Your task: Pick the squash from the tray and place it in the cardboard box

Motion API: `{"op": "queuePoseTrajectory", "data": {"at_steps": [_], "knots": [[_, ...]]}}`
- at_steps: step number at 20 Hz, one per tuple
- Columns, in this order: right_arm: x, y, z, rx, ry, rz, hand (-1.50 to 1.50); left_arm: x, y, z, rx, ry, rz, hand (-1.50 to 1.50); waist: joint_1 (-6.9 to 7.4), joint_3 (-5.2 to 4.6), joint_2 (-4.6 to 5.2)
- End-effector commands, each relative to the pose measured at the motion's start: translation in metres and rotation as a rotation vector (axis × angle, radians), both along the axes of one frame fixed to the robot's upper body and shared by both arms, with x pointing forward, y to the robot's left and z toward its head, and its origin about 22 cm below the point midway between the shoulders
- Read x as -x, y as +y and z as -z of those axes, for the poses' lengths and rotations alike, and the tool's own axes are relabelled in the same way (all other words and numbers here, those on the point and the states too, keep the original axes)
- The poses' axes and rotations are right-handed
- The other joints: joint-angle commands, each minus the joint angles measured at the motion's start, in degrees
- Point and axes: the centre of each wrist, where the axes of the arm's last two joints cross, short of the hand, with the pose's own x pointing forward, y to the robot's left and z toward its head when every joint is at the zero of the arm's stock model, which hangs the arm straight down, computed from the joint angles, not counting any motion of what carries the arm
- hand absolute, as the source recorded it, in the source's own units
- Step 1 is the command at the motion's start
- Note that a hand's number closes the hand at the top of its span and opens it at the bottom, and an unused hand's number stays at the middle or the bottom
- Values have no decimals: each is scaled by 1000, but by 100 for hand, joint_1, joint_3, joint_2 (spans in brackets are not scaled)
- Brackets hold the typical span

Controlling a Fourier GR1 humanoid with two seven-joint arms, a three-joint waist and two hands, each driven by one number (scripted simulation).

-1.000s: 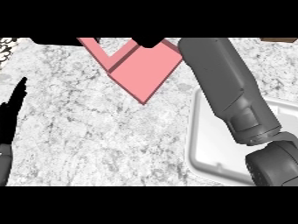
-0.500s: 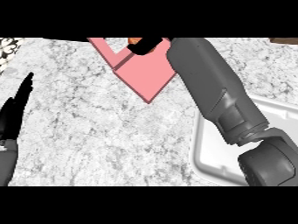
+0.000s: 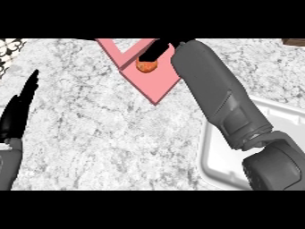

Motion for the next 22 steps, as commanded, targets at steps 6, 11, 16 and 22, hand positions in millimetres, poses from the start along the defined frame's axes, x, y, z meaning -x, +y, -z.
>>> {"op": "queuePoseTrajectory", "data": {"at_steps": [6, 11, 16, 22], "knots": [[-3, -9, -7, -251, -173, 40, -150, 1, 0, 2, 9, 7, -13, 0, -99, 7, -23], [-15, -46, -33, -417, -189, 67, -150, 12, 4, 10, 9, 13, -29, 0, -165, 8, -68], [-19, -94, -15, -516, -181, 78, -150, 18, 16, 6, 3, 12, -51, 0, -284, 12, -117], [-19, -160, -4, -499, -185, 152, -150, 10, 21, 7, 1, 18, -57, 0, -341, 10, -90]]}}
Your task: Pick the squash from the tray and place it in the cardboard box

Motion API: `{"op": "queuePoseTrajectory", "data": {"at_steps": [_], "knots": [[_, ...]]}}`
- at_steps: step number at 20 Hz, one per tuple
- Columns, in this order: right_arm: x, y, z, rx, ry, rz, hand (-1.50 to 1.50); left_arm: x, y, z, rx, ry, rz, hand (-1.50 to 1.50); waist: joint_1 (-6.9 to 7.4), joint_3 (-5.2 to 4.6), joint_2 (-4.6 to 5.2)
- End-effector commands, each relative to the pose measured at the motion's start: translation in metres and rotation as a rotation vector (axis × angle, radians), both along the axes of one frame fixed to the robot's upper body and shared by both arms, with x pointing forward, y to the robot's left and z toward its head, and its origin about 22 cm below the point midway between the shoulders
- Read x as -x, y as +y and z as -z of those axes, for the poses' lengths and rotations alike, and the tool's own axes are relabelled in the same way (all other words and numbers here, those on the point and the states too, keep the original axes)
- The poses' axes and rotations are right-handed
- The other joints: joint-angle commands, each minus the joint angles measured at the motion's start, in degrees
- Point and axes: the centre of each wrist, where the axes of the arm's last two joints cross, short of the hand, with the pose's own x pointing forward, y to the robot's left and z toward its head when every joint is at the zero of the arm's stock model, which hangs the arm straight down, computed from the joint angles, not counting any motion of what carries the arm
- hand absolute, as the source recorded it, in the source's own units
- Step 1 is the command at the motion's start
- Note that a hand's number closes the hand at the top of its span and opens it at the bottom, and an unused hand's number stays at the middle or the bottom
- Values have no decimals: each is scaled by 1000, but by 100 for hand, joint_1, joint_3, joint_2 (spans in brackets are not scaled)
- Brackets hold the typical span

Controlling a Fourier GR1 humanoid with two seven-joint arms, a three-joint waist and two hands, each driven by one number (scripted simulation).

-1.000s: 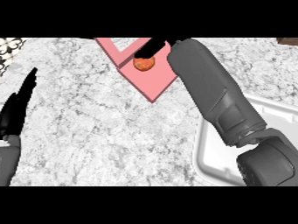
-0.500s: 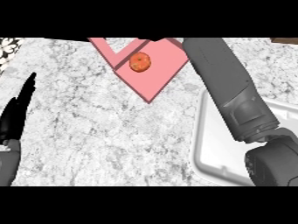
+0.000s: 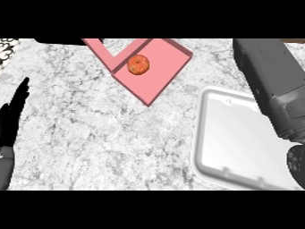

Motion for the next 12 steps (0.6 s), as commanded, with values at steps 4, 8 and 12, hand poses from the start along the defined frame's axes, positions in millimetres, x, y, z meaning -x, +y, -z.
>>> {"op": "queuePoseTrajectory", "data": {"at_steps": [4, 8, 12], "knots": [[7, -91, -4, 1, 14, 41, -150, 1, -9, 7, 11, 7, -8, 0, -21, 6, -5], [23, -142, 18, 18, 19, 19, -150, 8, 4, 4, 3, 9, -25, 0, -93, 8, -49], [27, -154, 21, 104, 68, -20, -150, 4, -1, 8, 4, 4, -12, 0, -73, 7, -36]]}}
